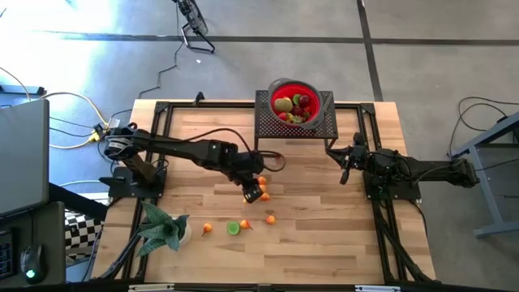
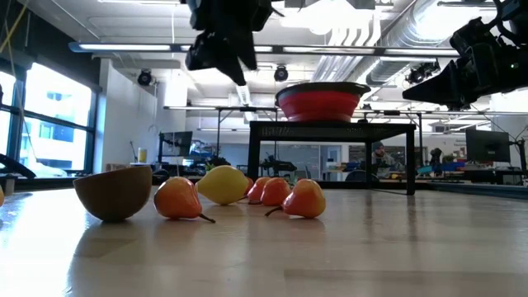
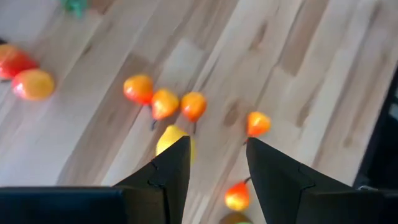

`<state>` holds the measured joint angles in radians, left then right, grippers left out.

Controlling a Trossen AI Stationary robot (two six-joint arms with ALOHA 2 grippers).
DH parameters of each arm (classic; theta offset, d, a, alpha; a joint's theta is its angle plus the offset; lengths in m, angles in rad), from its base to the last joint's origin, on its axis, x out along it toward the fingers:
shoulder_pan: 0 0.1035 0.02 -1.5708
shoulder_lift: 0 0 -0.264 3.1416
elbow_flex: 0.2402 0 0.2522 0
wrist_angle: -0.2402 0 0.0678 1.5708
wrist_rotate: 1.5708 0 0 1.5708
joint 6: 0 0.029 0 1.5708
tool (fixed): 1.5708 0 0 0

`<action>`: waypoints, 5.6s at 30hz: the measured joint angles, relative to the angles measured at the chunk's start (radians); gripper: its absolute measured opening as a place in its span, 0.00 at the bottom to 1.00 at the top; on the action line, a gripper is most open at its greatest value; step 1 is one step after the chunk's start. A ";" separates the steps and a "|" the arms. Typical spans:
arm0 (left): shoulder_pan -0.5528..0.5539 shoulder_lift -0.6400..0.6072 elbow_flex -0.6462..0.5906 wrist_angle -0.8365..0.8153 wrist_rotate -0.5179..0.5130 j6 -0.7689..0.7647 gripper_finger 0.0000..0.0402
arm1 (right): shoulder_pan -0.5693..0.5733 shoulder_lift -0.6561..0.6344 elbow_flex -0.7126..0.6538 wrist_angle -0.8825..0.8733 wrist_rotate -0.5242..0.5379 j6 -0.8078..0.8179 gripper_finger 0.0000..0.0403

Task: Pick & Place Fruit
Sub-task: Put the lemon into the strainer on the shelf

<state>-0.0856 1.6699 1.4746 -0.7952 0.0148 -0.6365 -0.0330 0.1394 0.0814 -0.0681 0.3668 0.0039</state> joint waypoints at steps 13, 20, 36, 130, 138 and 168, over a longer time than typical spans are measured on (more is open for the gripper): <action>0.000 0.001 0.000 -0.013 -0.001 0.003 0.39 | 0.000 0.000 0.000 0.000 0.000 0.000 0.07; 0.000 0.006 0.000 -0.045 0.005 -0.035 0.50 | 0.000 0.000 0.000 0.000 0.000 0.000 0.07; 0.000 0.019 -0.001 -0.047 0.000 -0.042 0.88 | 0.000 0.000 0.000 0.000 0.001 0.000 0.07; 0.082 0.258 -0.120 -0.010 0.161 -0.105 0.88 | 0.000 0.050 0.000 0.012 0.001 -0.007 0.07; 0.105 0.258 -0.120 -0.019 0.320 -0.170 0.88 | 0.000 0.050 0.000 0.012 0.001 -0.007 0.07; 0.038 0.257 -0.120 0.017 0.309 -0.526 0.88 | 0.000 0.050 0.000 0.011 0.001 -0.007 0.07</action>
<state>-0.0479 1.9274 1.3548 -0.7780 0.3234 -1.1622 -0.0330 0.1892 0.0814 -0.0570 0.3673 -0.0032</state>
